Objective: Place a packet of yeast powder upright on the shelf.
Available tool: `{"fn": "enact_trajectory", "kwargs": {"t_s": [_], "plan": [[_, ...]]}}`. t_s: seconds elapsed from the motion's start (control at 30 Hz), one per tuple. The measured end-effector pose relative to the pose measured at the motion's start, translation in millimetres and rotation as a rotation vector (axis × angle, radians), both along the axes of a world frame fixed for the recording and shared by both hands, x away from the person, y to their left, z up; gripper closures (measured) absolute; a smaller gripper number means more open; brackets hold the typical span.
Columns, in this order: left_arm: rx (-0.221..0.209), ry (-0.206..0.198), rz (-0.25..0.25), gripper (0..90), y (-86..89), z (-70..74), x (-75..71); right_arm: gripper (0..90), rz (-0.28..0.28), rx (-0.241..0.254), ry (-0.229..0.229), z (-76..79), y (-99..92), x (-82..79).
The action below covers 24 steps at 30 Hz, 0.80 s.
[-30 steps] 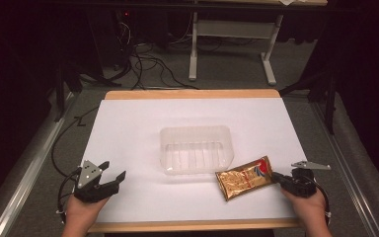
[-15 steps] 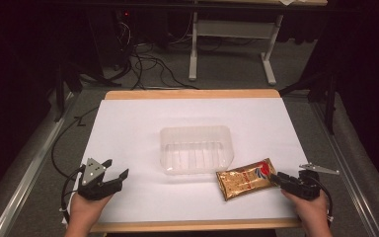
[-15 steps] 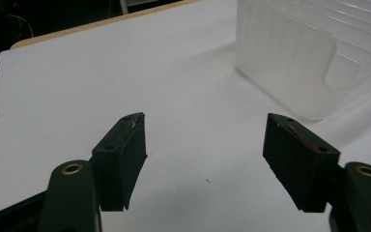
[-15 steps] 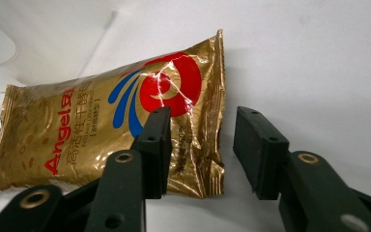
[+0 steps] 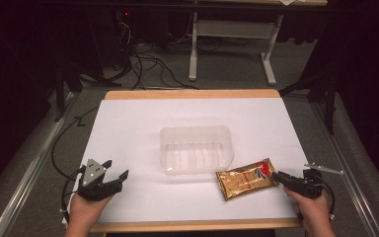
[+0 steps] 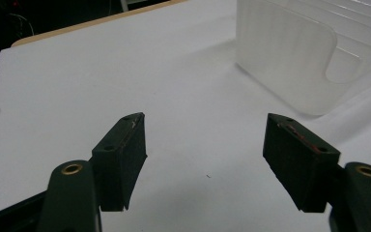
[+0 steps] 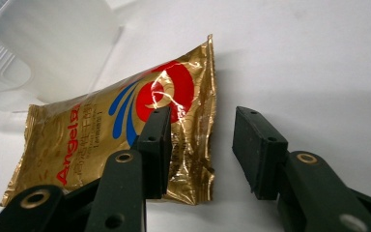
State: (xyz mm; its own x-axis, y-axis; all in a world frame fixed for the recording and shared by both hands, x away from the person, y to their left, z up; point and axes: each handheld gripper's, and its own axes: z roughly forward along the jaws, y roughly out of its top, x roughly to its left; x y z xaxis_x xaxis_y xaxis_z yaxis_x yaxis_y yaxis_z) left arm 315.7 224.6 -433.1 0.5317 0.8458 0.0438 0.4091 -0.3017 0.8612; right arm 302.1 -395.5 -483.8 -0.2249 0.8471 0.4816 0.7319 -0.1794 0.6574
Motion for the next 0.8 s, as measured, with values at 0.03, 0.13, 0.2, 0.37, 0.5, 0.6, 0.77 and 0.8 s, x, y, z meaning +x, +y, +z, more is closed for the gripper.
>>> {"fn": "enact_trajectory", "kwargs": {"t_s": [0.03,0.13,0.2,0.37,0.5,0.6,0.77,0.8], "plan": [[0.000,0.000,-0.001,32.5,0.0,0.1,-0.1,58.8,0.006,0.002,0.001,-0.1,1.0,0.3],[0.003,-0.002,-0.006,32.5,-0.2,0.3,-0.1,58.9,0.025,0.003,0.002,-0.5,4.7,1.6],[0.003,-0.002,-0.007,32.5,-0.1,0.3,0.1,58.2,0.035,-0.006,0.002,0.0,7.7,2.4],[-0.003,-0.008,-0.004,32.5,0.6,1.4,-0.8,62.0,0.055,-0.025,0.001,0.4,12.5,4.6],[-0.001,-0.004,-0.006,32.5,0.2,0.9,-1.0,75.1,0.074,-0.023,0.017,-0.2,14.0,5.0],[0.003,0.000,-0.013,32.5,-1.0,0.5,-0.9,85.8,0.077,-0.028,0.015,0.6,12.8,4.3],[0.007,0.001,-0.015,32.4,-1.0,0.0,-0.2,89.6,0.077,-0.041,-0.007,4.1,11.4,3.4],[0.008,0.003,-0.016,32.5,-0.9,-0.1,-0.1,89.7,0.079,-0.049,-0.011,5.3,12.4,3.1]]}}
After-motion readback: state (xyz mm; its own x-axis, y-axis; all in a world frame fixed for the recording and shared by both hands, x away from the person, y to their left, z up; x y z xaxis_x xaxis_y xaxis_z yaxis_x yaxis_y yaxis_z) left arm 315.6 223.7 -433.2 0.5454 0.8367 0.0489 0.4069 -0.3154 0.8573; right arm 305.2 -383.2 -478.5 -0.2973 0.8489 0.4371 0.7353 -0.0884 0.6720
